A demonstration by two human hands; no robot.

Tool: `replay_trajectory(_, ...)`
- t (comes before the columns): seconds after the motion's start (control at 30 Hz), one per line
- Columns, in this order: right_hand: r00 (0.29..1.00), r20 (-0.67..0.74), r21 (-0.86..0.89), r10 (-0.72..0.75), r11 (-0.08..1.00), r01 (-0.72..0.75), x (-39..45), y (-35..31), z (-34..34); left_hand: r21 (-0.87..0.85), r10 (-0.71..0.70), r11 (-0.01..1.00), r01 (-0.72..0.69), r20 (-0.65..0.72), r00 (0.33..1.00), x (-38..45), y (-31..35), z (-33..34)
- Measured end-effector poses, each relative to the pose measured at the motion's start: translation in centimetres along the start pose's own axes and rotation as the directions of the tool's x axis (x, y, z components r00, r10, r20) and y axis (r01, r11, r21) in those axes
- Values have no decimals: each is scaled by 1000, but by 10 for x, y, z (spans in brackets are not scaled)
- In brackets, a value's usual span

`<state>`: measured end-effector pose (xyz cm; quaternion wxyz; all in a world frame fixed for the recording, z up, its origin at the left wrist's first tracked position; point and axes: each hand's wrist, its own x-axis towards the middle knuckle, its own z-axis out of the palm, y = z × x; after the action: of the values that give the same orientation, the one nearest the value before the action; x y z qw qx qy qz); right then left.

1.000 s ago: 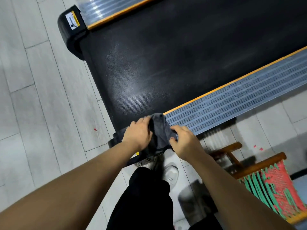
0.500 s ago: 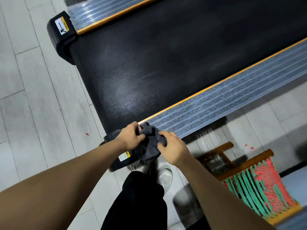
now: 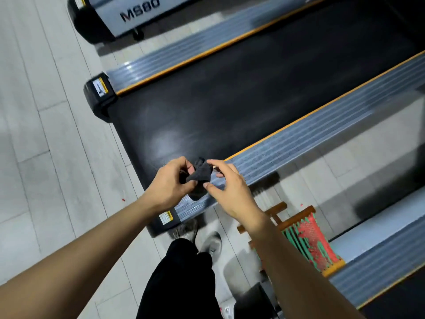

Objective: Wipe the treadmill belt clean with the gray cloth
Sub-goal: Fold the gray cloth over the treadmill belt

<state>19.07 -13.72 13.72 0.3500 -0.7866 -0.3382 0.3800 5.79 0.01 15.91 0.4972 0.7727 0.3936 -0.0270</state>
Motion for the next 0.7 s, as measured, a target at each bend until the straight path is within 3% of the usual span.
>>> replay_trajectory(0.23,960,-217,15,-178,983,185,-35,-107,-77,-59,49,997,-51,-30,998,-48,125,-66)
replay_trajectory(0.37,933,-277,-7,-229,972,236,-58,-155,-112,-184,45,981,-53,-49,998,-70,177,-92)
replay_trajectory(0.6,904,-306,-128,-297,954,270,-85,-209,-171,-374,116,920,-115,-18,993,-98,244,-125)
replay_trajectory(0.7,909,-296,-73,-293,956,284,-91,-222,-191,-445,140,882,-153,-61,988,-100,263,-137)
